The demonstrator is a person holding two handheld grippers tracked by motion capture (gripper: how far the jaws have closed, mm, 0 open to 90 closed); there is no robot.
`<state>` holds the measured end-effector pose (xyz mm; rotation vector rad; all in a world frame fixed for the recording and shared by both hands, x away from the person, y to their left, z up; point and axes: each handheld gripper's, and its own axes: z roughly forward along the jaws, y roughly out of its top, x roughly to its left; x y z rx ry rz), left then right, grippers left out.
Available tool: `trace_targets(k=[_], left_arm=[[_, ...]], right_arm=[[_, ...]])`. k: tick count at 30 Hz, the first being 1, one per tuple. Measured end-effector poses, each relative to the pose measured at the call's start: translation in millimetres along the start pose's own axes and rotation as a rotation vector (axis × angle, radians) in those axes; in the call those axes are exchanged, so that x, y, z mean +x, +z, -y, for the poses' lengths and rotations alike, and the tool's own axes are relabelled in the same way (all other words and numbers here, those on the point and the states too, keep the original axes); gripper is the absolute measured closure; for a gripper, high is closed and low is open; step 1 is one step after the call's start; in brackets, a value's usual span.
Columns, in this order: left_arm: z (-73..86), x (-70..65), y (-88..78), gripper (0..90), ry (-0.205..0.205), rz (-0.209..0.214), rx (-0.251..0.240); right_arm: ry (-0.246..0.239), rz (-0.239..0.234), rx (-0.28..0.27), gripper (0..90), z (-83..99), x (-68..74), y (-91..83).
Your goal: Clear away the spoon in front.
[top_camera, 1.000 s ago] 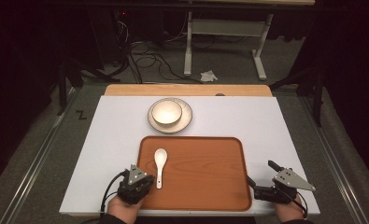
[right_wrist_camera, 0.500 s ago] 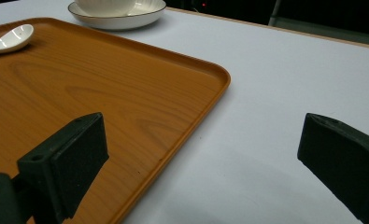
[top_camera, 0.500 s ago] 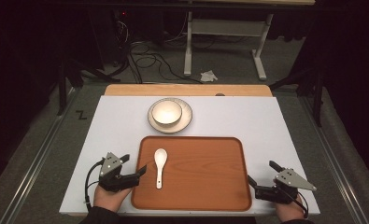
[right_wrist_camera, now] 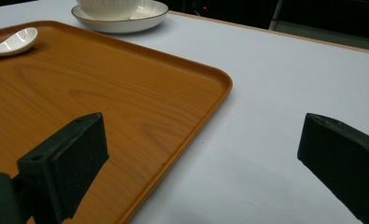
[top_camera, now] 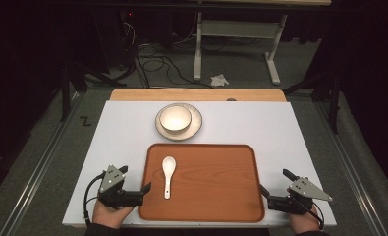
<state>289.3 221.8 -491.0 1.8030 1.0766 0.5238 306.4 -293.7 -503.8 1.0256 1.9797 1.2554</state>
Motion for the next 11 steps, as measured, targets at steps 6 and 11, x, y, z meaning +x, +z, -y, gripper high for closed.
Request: trace_targets(k=[6, 11], left_arm=[[1.2, -1.2, 0.8, 0.4, -0.012, 0.006, 0.004], [2.1, 2.8, -1.4, 1.3, -0.058, 0.042, -0.011]], right_arm=[[0.001, -0.002, -0.006, 2.4, -0.7, -1.3, -0.6], [-0.011, -0.008, -0.004, 2.4, -1.1, 0.3, 1.2]])
